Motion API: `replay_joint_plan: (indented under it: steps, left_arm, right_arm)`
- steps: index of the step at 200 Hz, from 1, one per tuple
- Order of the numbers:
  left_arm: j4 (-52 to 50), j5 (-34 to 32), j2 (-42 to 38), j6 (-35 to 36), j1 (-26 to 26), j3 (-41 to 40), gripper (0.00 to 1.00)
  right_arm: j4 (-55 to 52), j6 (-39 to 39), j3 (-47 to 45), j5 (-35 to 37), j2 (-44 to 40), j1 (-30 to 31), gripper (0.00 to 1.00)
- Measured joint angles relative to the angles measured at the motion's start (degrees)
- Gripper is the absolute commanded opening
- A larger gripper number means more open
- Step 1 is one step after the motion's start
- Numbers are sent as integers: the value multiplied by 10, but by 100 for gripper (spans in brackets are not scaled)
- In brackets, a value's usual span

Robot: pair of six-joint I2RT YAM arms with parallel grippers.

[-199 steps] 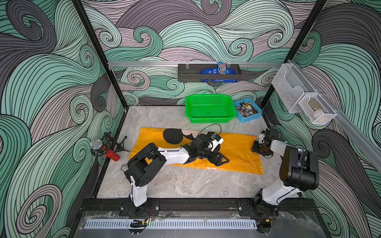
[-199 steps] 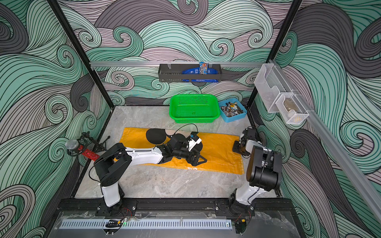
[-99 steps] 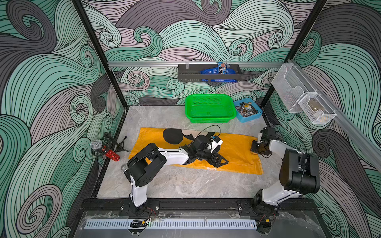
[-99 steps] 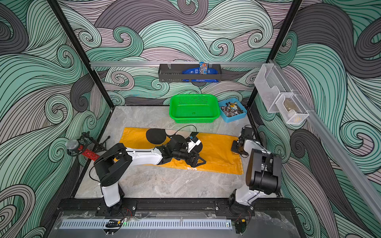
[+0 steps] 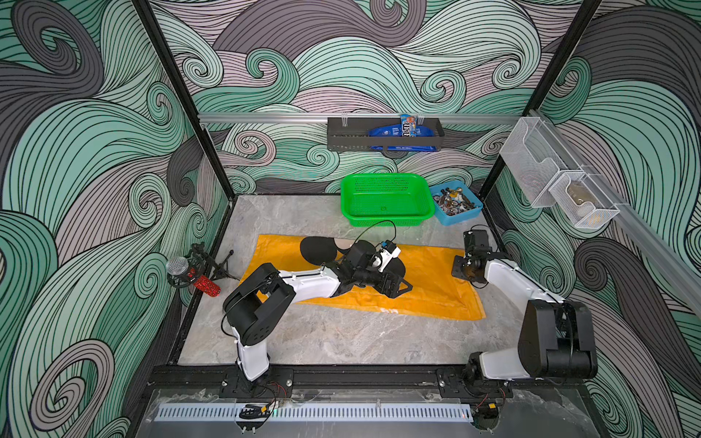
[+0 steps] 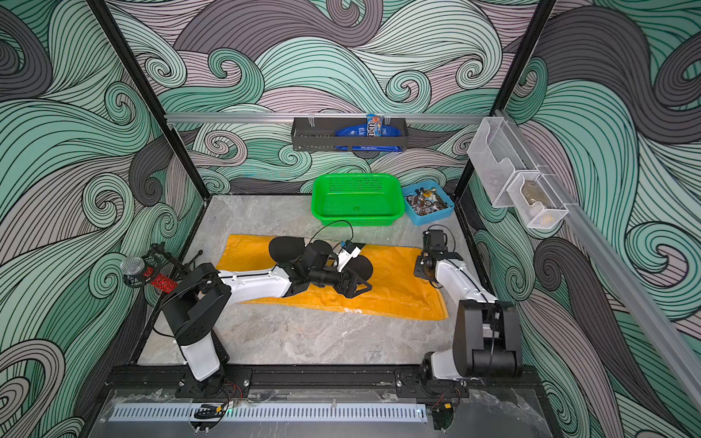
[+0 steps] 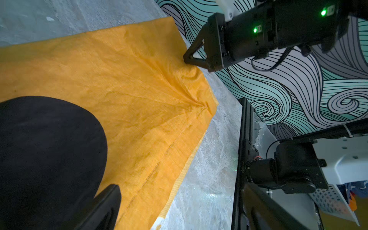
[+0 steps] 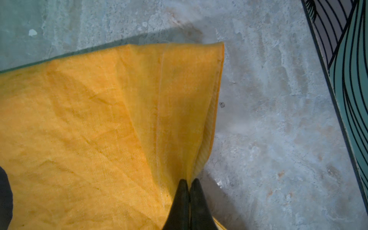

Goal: Roll up the pillowcase
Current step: Roll the pillowcase at the center of the board.

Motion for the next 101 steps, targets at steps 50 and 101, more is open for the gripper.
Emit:
replay_joint_plan:
  steps: [50, 101]
  left_arm:
    - [-20, -6, -16, 8, 12, -17, 99]
    - [-33, -9, -22, 11, 19, -33, 99]
  right_arm:
    - [-17, 66, 32, 17, 44, 83, 11]
    - [-27, 111, 79, 15, 115, 124, 14]
